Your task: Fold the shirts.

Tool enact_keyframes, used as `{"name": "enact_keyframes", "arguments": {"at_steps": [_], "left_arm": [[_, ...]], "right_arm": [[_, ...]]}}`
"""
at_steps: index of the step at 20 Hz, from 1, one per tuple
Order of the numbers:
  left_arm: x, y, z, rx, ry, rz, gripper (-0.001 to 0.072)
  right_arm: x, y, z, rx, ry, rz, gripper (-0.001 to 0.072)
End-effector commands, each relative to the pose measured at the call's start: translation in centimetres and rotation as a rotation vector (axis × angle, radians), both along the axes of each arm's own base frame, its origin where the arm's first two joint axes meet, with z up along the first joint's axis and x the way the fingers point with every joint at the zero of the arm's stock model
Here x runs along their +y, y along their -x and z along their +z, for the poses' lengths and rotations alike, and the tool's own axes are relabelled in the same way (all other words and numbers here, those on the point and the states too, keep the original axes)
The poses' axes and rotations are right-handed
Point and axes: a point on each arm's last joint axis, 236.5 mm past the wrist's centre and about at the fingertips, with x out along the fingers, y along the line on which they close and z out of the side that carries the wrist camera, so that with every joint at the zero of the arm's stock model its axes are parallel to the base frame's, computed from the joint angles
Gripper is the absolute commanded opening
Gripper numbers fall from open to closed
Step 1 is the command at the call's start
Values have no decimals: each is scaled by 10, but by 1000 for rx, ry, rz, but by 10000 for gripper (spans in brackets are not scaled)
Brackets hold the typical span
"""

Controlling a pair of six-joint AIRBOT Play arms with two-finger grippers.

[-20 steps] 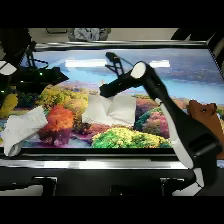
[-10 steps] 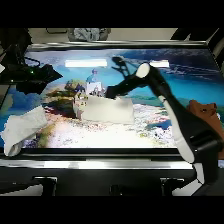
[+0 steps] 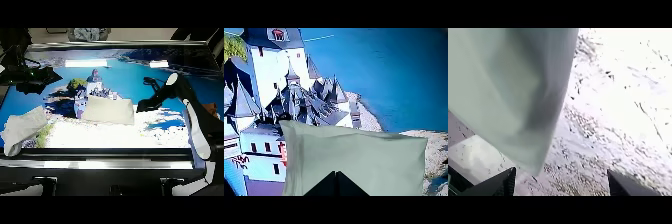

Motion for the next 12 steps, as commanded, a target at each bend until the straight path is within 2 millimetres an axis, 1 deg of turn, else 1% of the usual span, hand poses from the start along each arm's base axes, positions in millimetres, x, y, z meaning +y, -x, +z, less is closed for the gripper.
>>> {"name": "enact_keyframes", "arguments": {"at_steps": [1,2,3,4,5,6,7,11,12], "left_arm": [[-2,7,-3,28,-2,-19,34],[-2,7,-4,30,-1,-19,34],[-3,7,-4,37,4,-12,34],[-3,8,-4,40,8,-9,34],[-5,8,-3,40,11,-12,34],[-7,8,-3,41,11,-15,34],[-9,9,-3,42,13,-18,34],[-18,11,-3,43,13,-37,34],[-20,12,-3,43,13,-41,34]], "right_arm": [[31,-3,-23,9,-142,-54,657],[37,-4,-28,22,-168,-59,623],[42,-4,-31,36,-194,-70,621],[48,-7,-33,40,-222,-78,578],[50,-10,-36,42,-236,-94,533],[50,-13,-39,33,-233,-105,520],[49,-16,-40,24,-230,-113,489],[48,-21,-41,10,-227,-124,486],[50,-21,-41,14,-235,-127,363]]}}
